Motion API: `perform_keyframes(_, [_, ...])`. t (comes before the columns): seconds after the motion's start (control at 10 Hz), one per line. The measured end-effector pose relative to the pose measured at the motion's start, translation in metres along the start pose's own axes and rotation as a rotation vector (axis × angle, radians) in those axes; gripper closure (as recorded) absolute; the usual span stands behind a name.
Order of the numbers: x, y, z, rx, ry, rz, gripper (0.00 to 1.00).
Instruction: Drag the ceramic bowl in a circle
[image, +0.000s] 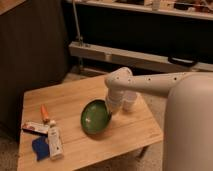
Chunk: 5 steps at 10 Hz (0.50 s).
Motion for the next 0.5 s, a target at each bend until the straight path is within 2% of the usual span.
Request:
perform_keyframes(0.2, [0.023, 0.027, 0.003, -0.023, 0.017, -0.055, 1.00])
perform_keyframes(0.3, [0.027, 0.037, 0.005, -0.036, 0.021, -0.077, 1.00])
perform_keyframes(0.5, [0.018, 0.066, 0.005, -0.065, 0.017, -0.131, 1.00])
